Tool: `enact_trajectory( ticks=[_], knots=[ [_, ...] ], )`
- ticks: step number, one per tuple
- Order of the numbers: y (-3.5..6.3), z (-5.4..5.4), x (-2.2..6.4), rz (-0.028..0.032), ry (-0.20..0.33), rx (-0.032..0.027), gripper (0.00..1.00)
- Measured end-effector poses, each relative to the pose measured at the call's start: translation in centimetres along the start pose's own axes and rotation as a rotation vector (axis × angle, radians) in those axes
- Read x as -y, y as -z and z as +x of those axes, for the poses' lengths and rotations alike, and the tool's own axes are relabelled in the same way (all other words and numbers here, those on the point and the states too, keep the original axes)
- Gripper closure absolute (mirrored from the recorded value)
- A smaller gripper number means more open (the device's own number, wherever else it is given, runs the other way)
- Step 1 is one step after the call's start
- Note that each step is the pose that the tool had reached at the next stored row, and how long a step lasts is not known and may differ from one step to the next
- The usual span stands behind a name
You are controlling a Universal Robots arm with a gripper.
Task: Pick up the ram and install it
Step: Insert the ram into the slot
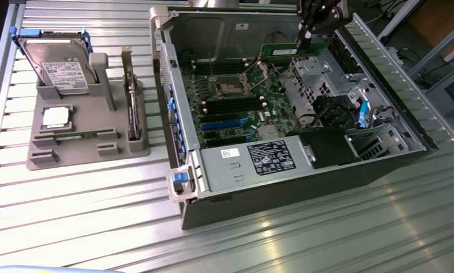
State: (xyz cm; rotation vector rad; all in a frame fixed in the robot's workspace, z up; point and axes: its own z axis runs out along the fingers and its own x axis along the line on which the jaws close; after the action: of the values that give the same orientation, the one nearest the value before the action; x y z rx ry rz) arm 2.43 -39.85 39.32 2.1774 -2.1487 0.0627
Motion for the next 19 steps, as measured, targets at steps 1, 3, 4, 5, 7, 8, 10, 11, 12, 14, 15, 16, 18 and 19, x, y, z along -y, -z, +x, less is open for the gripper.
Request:
enact_trajectory(
  ticks=[1, 3, 4, 5, 7, 8, 10, 11, 12, 14, 15, 16, 18, 19],
  knots=[
    [-0.02, 0.00, 0.00, 0.0000, 0.000, 0.0000, 0.88],
    [-0.07, -0.01, 0.00, 0.0000, 0.000, 0.0000, 0.88],
    [-0.11, -0.01, -0.01, 0.0000, 0.000, 0.0000, 0.88],
    [-0.15, -0.01, -0.01, 0.0000, 0.000, 0.0000, 0.88],
    [-0.26, -0.02, -0.01, 0.0000, 0.000, 0.0000, 0.88],
    [-0.28, -0.03, -0.01, 0.0000, 0.000, 0.0001, 0.88],
    [-0.33, -0.03, -0.02, 0.0000, 0.000, 0.0000, 0.88],
    [-0.35, -0.03, -0.02, 0.0000, 0.000, 0.0000, 0.88],
    [-0.38, -0.03, -0.03, 0.0000, 0.000, 0.0000, 0.88],
    [-0.46, -0.04, -0.03, 0.0000, 0.000, 0.0000, 0.88],
    [-0.49, -0.04, -0.04, 0.0000, 0.000, 0.0000, 0.88],
    [-0.52, -0.05, -0.04, 0.0000, 0.000, 0.0000, 0.88],
    [-0.59, -0.05, -0.04, 0.0000, 0.000, 0.0000, 0.88],
    [-0.63, -0.06, -0.04, 0.0000, 0.000, -0.0001, 0.88]
  ],
)
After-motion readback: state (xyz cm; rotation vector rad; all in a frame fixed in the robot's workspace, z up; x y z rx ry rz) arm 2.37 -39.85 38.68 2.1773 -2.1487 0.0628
